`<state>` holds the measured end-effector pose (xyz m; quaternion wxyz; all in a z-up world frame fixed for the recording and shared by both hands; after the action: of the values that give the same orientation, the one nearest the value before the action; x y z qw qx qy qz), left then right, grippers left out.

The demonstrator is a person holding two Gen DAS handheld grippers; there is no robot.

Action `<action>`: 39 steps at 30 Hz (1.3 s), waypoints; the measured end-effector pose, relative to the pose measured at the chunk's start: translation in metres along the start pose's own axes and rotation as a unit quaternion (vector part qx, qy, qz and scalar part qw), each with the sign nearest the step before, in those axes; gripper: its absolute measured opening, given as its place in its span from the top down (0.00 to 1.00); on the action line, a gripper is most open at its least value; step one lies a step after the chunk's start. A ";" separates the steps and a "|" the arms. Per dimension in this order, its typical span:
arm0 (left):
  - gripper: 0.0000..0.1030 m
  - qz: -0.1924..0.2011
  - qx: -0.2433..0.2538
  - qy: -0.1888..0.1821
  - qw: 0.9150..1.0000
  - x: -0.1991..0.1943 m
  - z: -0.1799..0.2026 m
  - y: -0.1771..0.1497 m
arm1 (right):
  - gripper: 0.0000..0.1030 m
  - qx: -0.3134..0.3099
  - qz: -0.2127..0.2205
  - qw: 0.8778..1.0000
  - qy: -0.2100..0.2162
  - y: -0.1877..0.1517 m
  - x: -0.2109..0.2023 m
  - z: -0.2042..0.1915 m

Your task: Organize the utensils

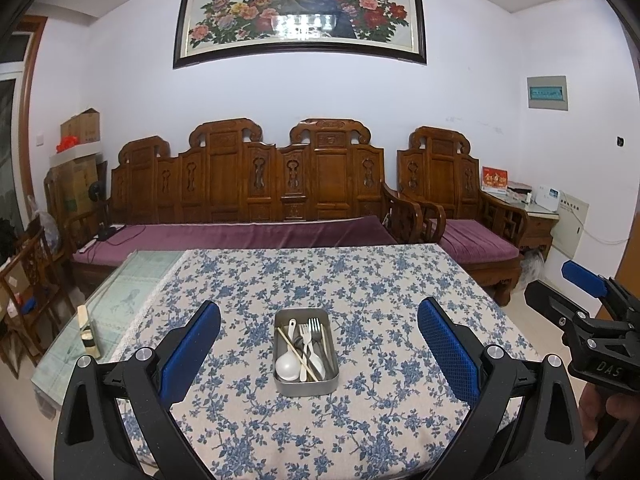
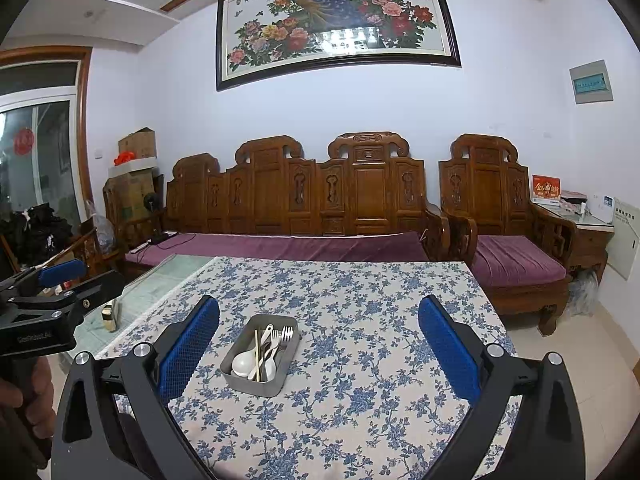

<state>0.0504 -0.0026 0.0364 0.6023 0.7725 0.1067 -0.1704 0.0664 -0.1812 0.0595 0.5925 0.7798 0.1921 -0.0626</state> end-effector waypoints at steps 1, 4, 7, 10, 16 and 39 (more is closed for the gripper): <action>0.08 0.001 0.000 0.000 1.000 0.000 0.000 0.000 | 0.03 0.000 0.000 1.000 0.001 0.000 0.000 0.000; 0.08 0.002 0.001 0.000 1.000 -0.001 -0.001 0.000 | 0.03 0.000 0.000 1.000 0.000 0.000 0.000 0.000; 0.08 0.003 0.002 0.001 1.000 -0.002 -0.001 0.000 | 0.03 0.000 0.001 1.000 0.000 -0.001 0.001 0.000; 0.08 0.004 0.002 0.001 1.000 -0.002 0.000 0.000 | 0.03 0.000 0.001 1.000 0.000 -0.001 0.001 0.000; 0.08 0.005 0.004 0.003 1.000 -0.003 0.001 0.000 | 0.03 0.001 0.000 1.000 0.000 -0.001 0.001 0.000; 0.08 0.000 0.001 0.000 1.000 0.000 -0.001 -0.001 | 0.03 0.005 -0.003 1.000 -0.003 -0.008 0.003 -0.002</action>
<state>0.0499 -0.0012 0.0358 0.6018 0.7728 0.1066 -0.1709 0.0658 -0.1766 0.0517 0.5889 0.7821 0.1925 -0.0672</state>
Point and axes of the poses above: each gripper's, at about its wrist camera, not at the fingertips, and x roughly the way its jaws point, z to its right, y to its top, the point moved 4 cm from there along x, roughly the way its jaws point, and after that the axes turned 14 degrees about x, right-handed, at the moved point
